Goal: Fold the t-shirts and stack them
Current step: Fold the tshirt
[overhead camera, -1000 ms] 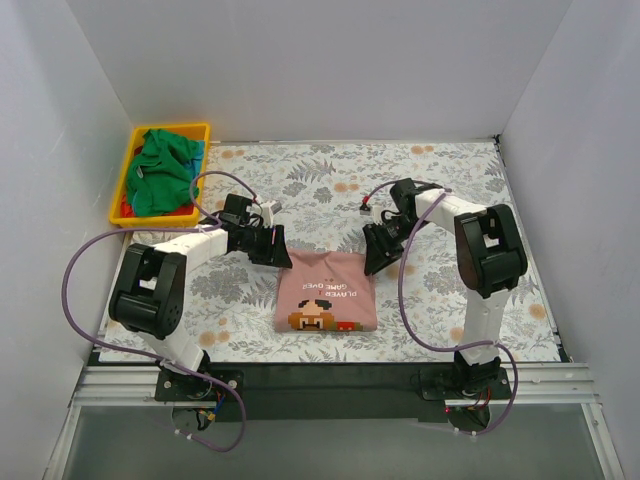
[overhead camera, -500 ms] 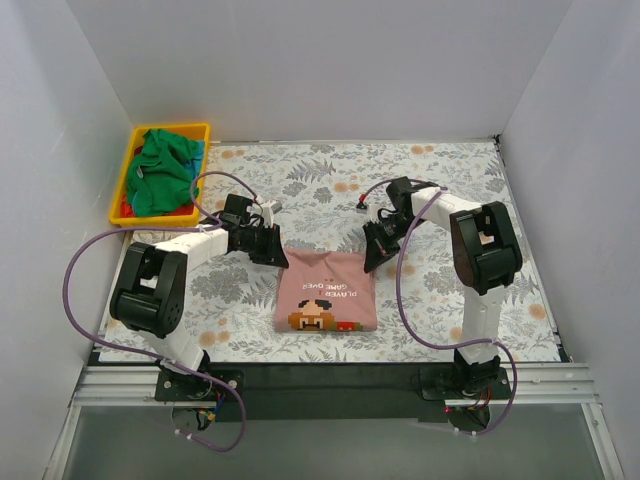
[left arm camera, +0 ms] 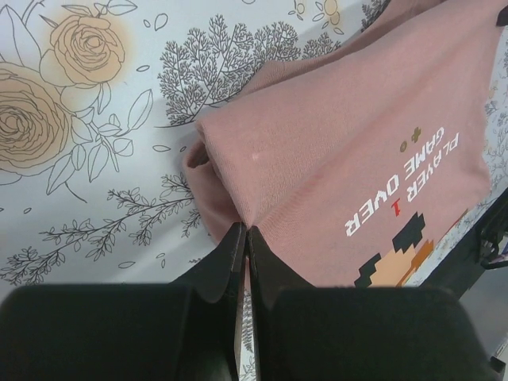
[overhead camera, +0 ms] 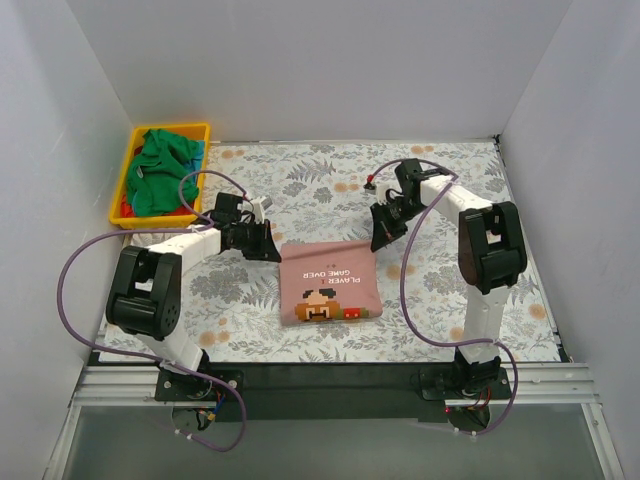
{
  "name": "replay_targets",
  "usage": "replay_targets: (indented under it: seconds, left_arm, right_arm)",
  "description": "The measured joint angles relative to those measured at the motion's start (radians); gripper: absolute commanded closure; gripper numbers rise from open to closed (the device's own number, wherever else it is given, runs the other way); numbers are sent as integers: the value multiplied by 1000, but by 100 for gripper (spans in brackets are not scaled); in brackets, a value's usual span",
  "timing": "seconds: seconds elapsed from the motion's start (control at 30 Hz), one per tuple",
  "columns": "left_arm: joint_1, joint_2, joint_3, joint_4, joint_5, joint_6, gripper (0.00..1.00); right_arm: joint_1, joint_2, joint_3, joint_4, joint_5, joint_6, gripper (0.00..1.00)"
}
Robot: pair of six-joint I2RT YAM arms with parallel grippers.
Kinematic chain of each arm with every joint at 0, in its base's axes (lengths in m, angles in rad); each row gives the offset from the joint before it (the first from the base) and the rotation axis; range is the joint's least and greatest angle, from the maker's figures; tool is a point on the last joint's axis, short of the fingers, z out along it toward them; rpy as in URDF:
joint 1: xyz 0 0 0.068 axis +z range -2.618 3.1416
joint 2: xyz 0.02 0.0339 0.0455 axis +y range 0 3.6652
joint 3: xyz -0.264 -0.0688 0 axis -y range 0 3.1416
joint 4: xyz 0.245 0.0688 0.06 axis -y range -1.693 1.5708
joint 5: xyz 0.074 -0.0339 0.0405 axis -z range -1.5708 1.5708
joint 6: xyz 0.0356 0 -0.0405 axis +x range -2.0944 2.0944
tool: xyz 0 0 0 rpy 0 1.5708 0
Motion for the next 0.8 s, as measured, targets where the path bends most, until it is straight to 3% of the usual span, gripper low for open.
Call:
replay_targets:
  seconds: [0.23,0.27,0.33,0.4,0.53,0.63,0.67,0.8]
  left_arm:
    - [0,39,0,37,-3,-4,100]
    - [0,51,0,42,-3,-3,100]
    - [2,67,1,41,-3,1,87]
    - [8,65,1,29,-2,11,77]
    - [32,-6,0,11,-3,29,74]
    - [42,-91,10,9,0,35,74]
    - [42,-111,19,12,11,34,74]
    - [41,-120,42,55,90,-3,73]
  right_arm:
    - [2,19,0,25,28,-6,99]
    - [2,25,1,30,32,-6,87]
    - [2,33,6,31,42,-6,67]
    - [0,34,11,28,55,-12,53]
    - [-1,-8,16,23,87,-37,55]
    - [-1,-90,18,21,71,-41,64]
    - [-1,-115,23,21,45,-37,69]
    - [9,-150,54,34,-103,-10,74]
